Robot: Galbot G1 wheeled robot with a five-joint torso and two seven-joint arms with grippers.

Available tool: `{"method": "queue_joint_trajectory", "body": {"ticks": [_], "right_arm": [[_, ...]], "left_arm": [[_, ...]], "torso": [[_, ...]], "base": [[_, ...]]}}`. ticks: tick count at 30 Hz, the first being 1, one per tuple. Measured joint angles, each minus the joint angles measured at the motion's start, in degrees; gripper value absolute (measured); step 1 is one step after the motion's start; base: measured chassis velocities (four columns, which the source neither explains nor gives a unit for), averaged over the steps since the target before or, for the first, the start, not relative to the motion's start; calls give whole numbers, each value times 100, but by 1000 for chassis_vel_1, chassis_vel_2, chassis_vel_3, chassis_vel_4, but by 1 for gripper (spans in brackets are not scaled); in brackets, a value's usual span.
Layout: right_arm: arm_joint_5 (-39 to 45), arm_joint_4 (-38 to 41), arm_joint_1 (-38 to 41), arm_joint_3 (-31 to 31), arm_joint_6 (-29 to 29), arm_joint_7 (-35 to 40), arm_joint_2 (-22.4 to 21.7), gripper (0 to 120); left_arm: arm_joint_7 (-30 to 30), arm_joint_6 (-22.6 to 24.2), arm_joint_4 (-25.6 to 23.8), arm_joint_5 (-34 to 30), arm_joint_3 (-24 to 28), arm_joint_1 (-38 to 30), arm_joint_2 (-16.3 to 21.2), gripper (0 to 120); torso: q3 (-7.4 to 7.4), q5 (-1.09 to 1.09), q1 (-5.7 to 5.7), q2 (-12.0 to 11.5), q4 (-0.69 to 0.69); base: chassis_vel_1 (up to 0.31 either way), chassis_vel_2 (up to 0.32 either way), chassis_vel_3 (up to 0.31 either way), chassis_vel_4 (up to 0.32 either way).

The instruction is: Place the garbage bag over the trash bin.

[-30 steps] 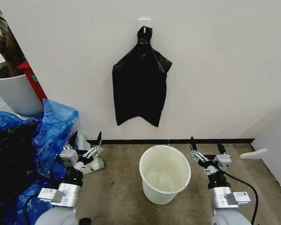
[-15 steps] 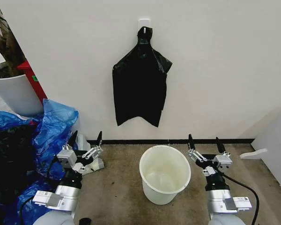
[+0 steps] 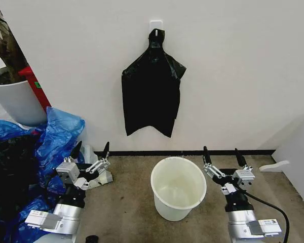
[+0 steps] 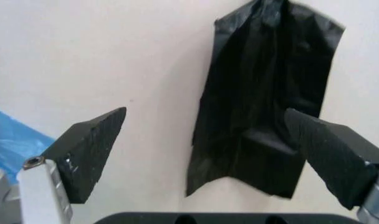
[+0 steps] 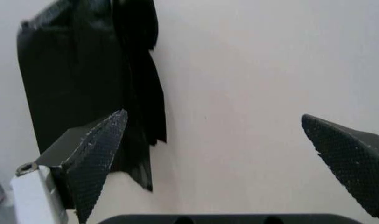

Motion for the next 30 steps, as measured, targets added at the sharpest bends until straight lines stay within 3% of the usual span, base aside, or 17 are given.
{"method": "queue_joint_trajectory", "body": {"ticks": [8, 17, 23, 28, 30], "right_arm": [[395, -138, -148, 147, -133, -67, -68, 100], [723, -239, -198, 170, -74, -232, 30, 100], [1568, 86, 124, -155, -534, 105, -80, 100], [2703, 197, 910, -807, -812, 751, -456, 100], [3048, 288, 1044, -1079, -823, 808, -597, 100]], "left_arm": [[55, -5, 360, -220, -349, 141, 175, 100], [55, 90, 459, -198, -246, 242, -27, 100], [49, 97, 308, -232, -262, 247, -70, 100], [41, 125, 193, -270, -231, 144, 16, 100], [-1, 256, 196, -383, -83, -69, 256, 100]], "torso": [[0, 0, 0, 0, 0], [0, 0, 0, 0, -1], [0, 0, 0, 0, -1], [0, 2, 0, 0, 4], [0, -1, 1, 0, -5]], "base": [[0, 0, 0, 0], [0, 0, 0, 0], [0, 0, 0, 0], [0, 0, 0, 0], [0, 0, 0, 0]]}}
